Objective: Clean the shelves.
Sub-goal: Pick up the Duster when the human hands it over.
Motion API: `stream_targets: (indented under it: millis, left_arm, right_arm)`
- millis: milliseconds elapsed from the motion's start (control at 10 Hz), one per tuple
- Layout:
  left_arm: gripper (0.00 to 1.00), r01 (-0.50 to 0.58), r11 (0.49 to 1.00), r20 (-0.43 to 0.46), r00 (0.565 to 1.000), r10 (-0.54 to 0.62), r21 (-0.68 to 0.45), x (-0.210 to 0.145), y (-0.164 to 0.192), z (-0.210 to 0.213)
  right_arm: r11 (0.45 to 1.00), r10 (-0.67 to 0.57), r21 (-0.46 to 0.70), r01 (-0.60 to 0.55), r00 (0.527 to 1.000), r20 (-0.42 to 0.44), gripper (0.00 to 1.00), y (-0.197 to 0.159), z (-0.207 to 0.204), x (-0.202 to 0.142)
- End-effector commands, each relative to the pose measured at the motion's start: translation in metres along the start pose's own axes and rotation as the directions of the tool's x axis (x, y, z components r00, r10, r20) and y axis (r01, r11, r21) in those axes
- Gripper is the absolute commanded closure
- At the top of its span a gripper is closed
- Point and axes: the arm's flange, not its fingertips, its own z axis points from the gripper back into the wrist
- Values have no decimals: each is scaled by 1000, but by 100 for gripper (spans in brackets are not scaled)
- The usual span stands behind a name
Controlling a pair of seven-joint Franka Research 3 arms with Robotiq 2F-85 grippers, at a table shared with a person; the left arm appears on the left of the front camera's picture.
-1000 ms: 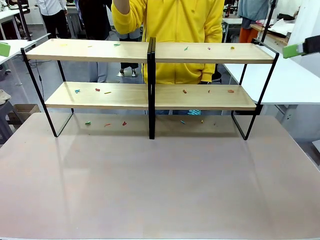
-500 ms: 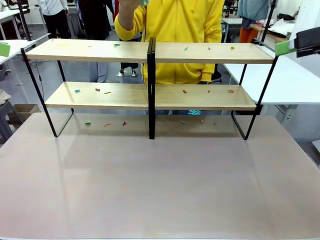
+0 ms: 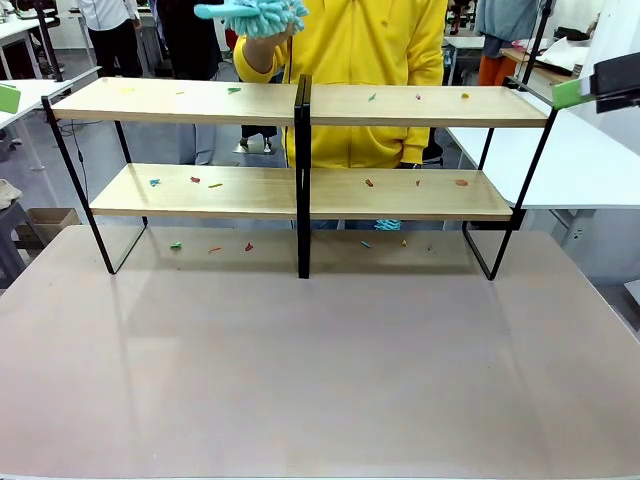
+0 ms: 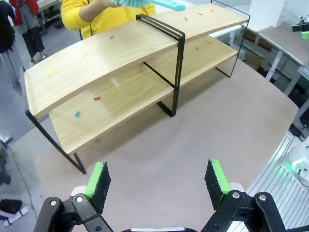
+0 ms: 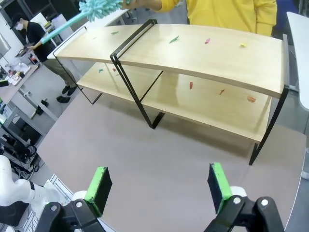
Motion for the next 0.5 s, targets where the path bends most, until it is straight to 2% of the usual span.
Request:
stream_targets:
  millis: [0, 400]
  left_arm:
    - [0, 5, 1000, 3, 1000, -5, -5, -1, 1, 0]
    - [0, 5, 1000, 3, 1000, -5, -5, -1, 1, 0]
  right_arm:
    - [1000, 1, 6, -1, 1000, -10, 0, 1, -1, -1]
    - [1000, 1, 6, -1, 1000, -10, 0, 1, -1, -1]
